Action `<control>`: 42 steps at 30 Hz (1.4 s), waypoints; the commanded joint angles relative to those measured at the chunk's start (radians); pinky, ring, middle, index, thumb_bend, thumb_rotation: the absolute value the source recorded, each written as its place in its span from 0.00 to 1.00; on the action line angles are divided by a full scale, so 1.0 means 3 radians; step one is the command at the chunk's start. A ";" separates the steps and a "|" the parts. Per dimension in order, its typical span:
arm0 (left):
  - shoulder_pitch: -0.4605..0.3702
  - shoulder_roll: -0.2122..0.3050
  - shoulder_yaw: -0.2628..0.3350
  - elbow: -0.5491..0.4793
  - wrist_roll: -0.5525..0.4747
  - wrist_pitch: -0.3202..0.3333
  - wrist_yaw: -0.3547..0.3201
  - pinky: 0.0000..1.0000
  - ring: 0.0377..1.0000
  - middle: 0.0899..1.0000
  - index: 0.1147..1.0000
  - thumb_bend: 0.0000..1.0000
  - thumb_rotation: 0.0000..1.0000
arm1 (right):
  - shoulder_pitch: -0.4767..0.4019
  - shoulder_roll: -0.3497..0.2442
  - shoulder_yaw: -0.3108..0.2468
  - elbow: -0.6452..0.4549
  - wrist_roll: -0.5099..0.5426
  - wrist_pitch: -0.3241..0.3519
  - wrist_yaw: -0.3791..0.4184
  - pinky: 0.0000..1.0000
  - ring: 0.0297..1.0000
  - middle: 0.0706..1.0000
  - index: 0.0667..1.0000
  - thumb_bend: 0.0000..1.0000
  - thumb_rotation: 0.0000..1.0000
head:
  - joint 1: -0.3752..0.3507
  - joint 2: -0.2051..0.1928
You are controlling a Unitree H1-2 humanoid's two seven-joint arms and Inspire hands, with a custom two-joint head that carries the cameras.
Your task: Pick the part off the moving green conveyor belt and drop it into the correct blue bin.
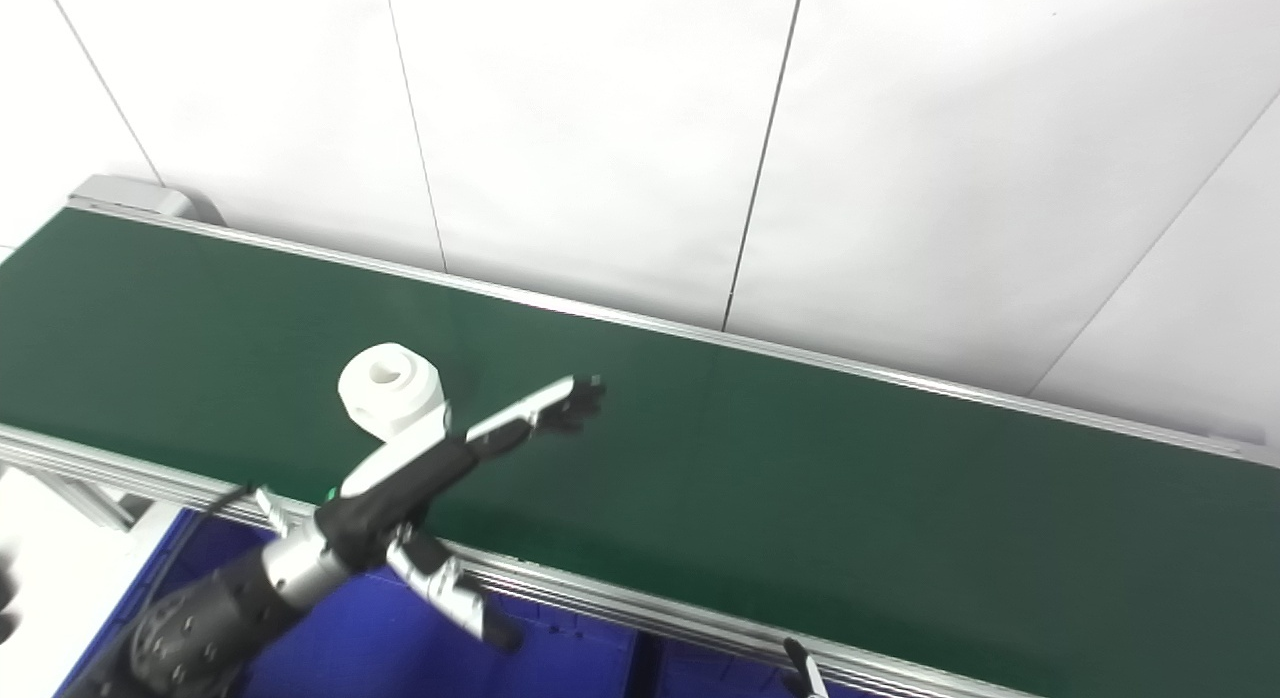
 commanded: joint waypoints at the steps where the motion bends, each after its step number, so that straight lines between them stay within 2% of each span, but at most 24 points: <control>1: -0.0186 0.0034 0.0068 0.0063 0.0139 -0.0030 0.0009 0.87 0.94 1.00 0.95 0.94 0.41 | 0.0016 0.0001 -0.0019 -0.0114 0.0056 -0.0152 -0.0011 0.82 0.95 1.00 1.00 0.88 0.30 | 0.0009 0.0048; 6: -0.0517 0.0092 0.0135 0.0317 0.0332 0.0047 -0.0036 0.84 0.93 0.99 0.94 0.93 0.36 | 0.0008 -0.0008 -0.0016 -0.0162 0.0091 -0.0135 0.0018 0.82 0.94 0.98 1.00 0.88 0.32 | 0.0017 0.0099; 9: -0.0652 0.0127 0.0173 0.0430 0.0500 0.0139 -0.0046 0.82 0.92 0.98 0.93 0.94 0.29 | -0.0013 -0.0019 -0.0014 -0.0153 0.0105 -0.0207 0.0020 0.82 0.93 0.97 1.00 0.88 0.31 | 0.0006 0.0138; 12: -0.0812 0.0165 0.0179 0.0674 0.0513 0.0152 -0.0091 0.81 0.92 0.98 0.92 0.94 0.23 | -0.0033 -0.0036 -0.0012 -0.0138 0.0153 -0.0290 0.0030 0.82 0.93 0.97 1.00 0.88 0.30 | 0.0016 0.0177; 20: -0.1086 0.0251 0.0141 0.1029 0.0798 0.0378 -0.0184 0.84 0.94 0.98 0.92 0.97 0.20 | -0.0044 -0.0070 -0.0023 -0.0095 0.0258 -0.0425 0.0061 0.79 0.92 0.97 1.00 0.89 0.30 | 0.0040 0.0204; 24: -0.1204 0.0341 0.0068 0.1187 0.1065 0.0387 -0.0209 0.97 0.97 0.99 0.93 1.00 0.21 | -0.0037 -0.0072 -0.0037 -0.0123 0.0257 -0.0403 0.0069 0.78 0.92 0.96 1.00 0.89 0.31 | 0.0064 0.0208; 27: -0.1279 0.0397 0.0000 0.1329 0.1256 0.0380 -0.0206 0.99 0.97 0.99 0.92 1.00 0.21 | -0.0043 -0.0080 -0.0043 -0.0119 0.0284 -0.0412 0.0081 0.78 0.92 0.96 1.00 0.89 0.29 | 0.0074 0.0210; 30: -0.1333 0.0442 -0.0076 0.1470 0.1384 0.0376 -0.0210 1.00 0.97 0.98 0.90 1.00 0.18 | -0.0057 -0.0084 -0.0047 -0.0088 0.0296 -0.0456 0.0074 0.78 0.92 0.96 1.00 0.89 0.28 | 0.0087 0.0208; 35: -0.1382 0.0504 -0.0240 0.1583 0.1706 0.0466 -0.0258 1.00 1.00 1.00 0.91 1.00 0.21 | -0.0067 -0.0089 -0.0056 -0.0073 0.0280 -0.0481 0.0074 0.78 0.91 0.95 1.00 0.89 0.29 | 0.0097 0.0202; 42: -0.1377 0.0562 -0.0420 0.1651 0.1906 0.0662 -0.0489 1.00 1.00 1.00 0.91 1.00 0.23 | -0.0068 -0.0085 -0.0070 -0.0082 0.0349 -0.0458 0.0094 0.79 0.92 0.95 1.00 0.89 0.28 | 0.0122 0.0202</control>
